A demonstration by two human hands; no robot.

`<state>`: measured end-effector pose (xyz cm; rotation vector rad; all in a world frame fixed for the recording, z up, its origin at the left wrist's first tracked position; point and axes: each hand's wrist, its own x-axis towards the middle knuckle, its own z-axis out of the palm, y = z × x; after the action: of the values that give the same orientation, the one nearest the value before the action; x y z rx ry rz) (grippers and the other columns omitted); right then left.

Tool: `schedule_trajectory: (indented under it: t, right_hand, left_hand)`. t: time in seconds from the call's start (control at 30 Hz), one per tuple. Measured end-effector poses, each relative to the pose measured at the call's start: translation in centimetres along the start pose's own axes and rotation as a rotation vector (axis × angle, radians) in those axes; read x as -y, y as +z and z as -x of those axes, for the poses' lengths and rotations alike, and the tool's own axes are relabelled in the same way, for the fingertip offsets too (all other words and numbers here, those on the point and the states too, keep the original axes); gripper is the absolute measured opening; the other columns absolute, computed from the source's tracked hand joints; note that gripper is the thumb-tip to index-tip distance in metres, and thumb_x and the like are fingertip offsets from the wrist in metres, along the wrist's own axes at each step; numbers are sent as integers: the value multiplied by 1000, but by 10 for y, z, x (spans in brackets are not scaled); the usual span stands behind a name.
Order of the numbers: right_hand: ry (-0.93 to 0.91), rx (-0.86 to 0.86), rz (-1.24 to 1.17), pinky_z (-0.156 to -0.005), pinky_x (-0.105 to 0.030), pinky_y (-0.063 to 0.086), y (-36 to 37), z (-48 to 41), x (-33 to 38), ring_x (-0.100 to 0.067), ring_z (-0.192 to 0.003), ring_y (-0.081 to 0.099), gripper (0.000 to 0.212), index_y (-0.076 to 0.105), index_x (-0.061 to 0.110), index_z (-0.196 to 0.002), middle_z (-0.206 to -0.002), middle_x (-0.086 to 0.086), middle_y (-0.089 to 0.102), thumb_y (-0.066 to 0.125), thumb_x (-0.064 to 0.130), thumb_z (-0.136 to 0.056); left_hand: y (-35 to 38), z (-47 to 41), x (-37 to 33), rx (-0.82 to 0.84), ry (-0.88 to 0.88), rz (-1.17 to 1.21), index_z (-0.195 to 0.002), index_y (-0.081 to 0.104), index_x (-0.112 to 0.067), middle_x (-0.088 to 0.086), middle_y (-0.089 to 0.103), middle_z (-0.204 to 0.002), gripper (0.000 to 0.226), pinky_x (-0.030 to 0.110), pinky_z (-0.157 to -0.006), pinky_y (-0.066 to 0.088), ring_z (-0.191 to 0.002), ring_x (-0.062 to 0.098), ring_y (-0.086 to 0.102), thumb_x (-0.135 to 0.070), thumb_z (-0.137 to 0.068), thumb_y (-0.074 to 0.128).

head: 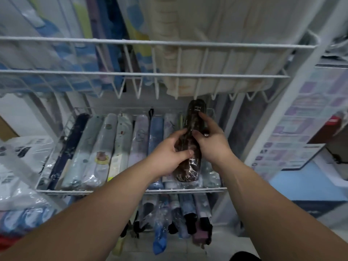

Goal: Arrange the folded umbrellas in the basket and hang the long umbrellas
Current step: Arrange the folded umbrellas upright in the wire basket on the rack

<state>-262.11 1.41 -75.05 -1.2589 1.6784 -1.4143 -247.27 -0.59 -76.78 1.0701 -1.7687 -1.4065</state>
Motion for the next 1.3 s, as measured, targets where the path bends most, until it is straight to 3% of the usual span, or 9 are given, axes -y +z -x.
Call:
schedule_trajectory:
  t: [0.1, 0.2, 0.3, 0.4, 0.63, 0.8, 0.9, 1.13, 1.3]
  right_hand:
    - [-3, -17, 188, -93, -15, 45, -16, -6, -11, -15, -117, 61, 57, 47, 36, -144, -134, -1, 60, 60, 12, -94]
    - [17, -33, 411, -104, -28, 45, -21, -12, -17, -27, -121, 58, 57, 44, 40, -145, -136, -9, 55, 61, 23, -93]
    - [42, -45, 537, -102, -30, 46, -17, -14, -24, -30, -118, 59, 53, 49, 35, -141, -132, -11, 57, 63, 30, -90]
    - [44, -22, 536, -104, -22, 41, -16, -13, -28, -24, -124, 57, 46, 56, 29, -138, -137, -5, 58, 61, 33, -93]
    - [-16, 22, 520, -103, -12, 24, -9, -5, -42, -19, -137, 43, 43, 52, 22, -143, -150, 0, 45, 53, 25, -100]
    - [-76, -37, 550, -107, -17, 28, 4, -11, -46, -22, -135, 45, 43, 54, 15, -141, -148, -6, 48, 54, 16, -98]
    - [-78, -43, 593, -106, -15, 25, 7, -10, -49, -23, -138, 42, 43, 53, 16, -142, -151, -7, 45, 52, 16, -99]
    - [-30, 139, 910, -110, -38, 41, -3, 1, -38, -31, -140, 38, 53, 34, 16, -151, -159, -7, 27, 45, 11, -99]
    - [-117, 153, 854, -110, -25, 39, -24, 60, -27, -26, -133, 48, 53, 40, 12, -148, -156, -9, 33, 47, 7, -96]
  left_hand:
    - [13, -7, 3, 96, 46, -266, -154, 31, -36, -1, 63, -137, 76, 31, -105, 48, -121, 15, 61, -38, -88, 68]
    - [16, -12, 0, 55, 162, -865, -150, 38, -40, -3, 56, -145, 66, 39, -113, 35, -137, 25, 43, -59, -89, 55]
    - [11, -13, 1, 66, 189, -1101, -148, 40, -39, -15, 38, -156, 65, 51, -118, 18, -149, 20, 23, -62, -89, 55]
    - [0, -13, 16, 135, 160, -1038, -153, 30, -42, -21, 21, -163, 79, 57, -121, 12, -153, 12, 13, -63, -84, 63]
    - [-4, -15, 34, 84, 215, -949, -154, 32, -40, -22, 20, -163, 81, 54, -123, 6, -153, 9, 12, -62, -83, 66]
    - [-9, -15, 37, 89, 231, -870, -156, 27, -37, -21, 22, -162, 87, 49, -122, 2, -152, 7, 12, -60, -83, 69]
    - [-10, -14, 40, 98, 243, -896, -157, 23, -37, -21, 18, -163, 83, 49, -122, -1, -153, 7, 9, -65, -87, 58]
    - [-3, -13, 33, 134, 208, -1001, -154, 22, -49, -22, 11, -165, 60, 54, -122, -3, -154, 11, 4, -61, -98, 40]
    - [8, -7, 22, 90, 190, -961, -151, 31, -47, -15, 18, -165, 50, 56, -122, 2, -154, 13, 8, -53, -102, 36]
